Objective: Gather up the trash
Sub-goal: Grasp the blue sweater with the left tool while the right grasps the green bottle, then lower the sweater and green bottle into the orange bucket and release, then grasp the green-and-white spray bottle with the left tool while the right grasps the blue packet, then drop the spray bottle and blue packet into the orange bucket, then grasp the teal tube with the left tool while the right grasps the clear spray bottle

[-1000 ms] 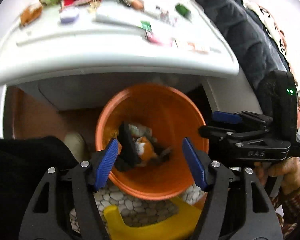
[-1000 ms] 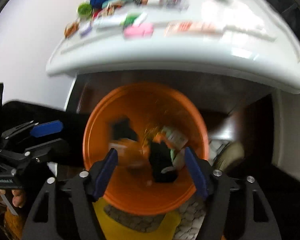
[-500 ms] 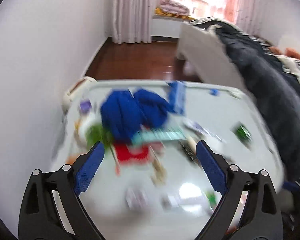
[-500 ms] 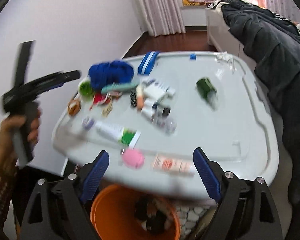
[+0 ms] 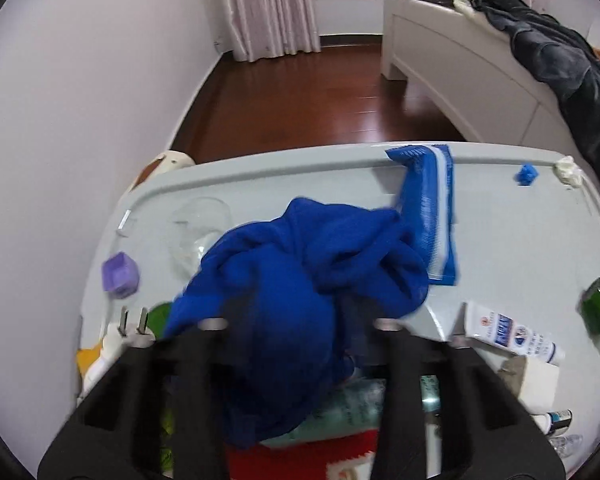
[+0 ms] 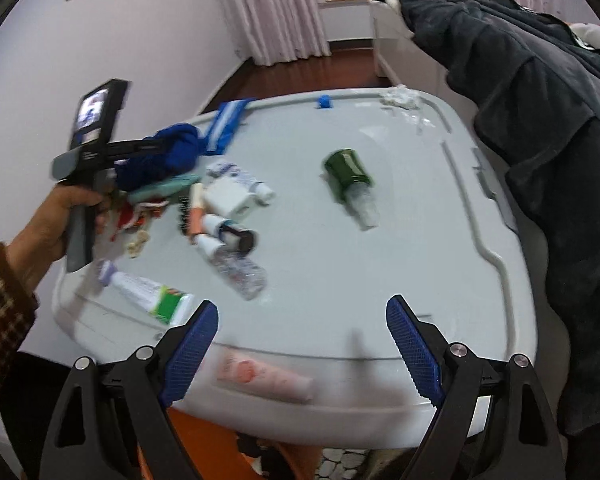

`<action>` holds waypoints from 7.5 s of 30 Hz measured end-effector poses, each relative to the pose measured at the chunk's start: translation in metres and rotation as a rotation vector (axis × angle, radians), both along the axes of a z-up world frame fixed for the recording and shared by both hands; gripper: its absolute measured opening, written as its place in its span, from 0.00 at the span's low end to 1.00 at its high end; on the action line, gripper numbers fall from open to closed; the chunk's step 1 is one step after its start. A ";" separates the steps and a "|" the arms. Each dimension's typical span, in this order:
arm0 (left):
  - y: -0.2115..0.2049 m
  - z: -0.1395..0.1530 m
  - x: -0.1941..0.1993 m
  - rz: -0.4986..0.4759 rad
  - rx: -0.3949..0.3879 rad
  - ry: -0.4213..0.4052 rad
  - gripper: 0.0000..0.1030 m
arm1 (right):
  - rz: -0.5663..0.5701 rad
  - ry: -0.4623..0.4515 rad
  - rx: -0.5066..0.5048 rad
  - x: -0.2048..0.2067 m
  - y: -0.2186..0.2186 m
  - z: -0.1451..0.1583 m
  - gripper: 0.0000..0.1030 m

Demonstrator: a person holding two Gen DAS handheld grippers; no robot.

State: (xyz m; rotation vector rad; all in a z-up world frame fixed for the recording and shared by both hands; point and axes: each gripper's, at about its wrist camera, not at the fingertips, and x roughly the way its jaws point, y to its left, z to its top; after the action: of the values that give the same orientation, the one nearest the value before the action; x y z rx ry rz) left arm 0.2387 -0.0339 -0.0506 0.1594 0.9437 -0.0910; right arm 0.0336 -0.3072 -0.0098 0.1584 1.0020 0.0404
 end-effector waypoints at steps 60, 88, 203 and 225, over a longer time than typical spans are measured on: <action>0.012 -0.005 -0.379 -0.263 -0.340 0.307 0.50 | 0.351 0.270 -0.121 -0.144 0.105 -0.067 0.78; 0.101 0.014 -0.049 0.289 -0.182 0.110 0.85 | 0.238 -0.169 0.016 -0.039 0.077 0.030 0.83; 0.009 0.067 -0.260 -0.062 -0.154 -0.154 0.78 | 0.159 -0.070 -0.133 -0.073 0.074 0.017 0.85; 0.039 0.047 -0.238 0.031 -0.287 -0.060 0.78 | 0.350 0.037 -0.178 0.063 0.108 -0.049 0.25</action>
State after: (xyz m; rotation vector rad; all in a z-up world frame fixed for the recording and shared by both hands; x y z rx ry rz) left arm 0.0003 0.0053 -0.0035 -0.1173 0.8627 -0.1904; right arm 0.0965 -0.1992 -0.0588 -0.1808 1.0556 0.2672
